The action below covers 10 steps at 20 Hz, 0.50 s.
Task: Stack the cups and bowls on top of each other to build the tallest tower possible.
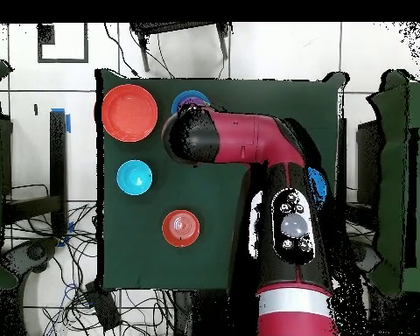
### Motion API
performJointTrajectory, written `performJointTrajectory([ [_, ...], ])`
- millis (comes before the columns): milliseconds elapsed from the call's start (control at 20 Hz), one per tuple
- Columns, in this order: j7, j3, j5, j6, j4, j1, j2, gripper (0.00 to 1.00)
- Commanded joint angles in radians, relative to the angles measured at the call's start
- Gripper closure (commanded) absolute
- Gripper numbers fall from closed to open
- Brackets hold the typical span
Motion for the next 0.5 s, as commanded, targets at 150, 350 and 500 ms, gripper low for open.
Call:
performJointTrajectory([
  [150,-0.172,0.089,-0.110,0.073,-0.027,0.015,0.045,1.00],
  [350,-0.176,0.094,-0.107,0.072,-0.021,0.012,0.042,1.00],
  [500,-0.176,0.097,-0.106,0.070,-0.015,0.010,0.041,1.00],
])
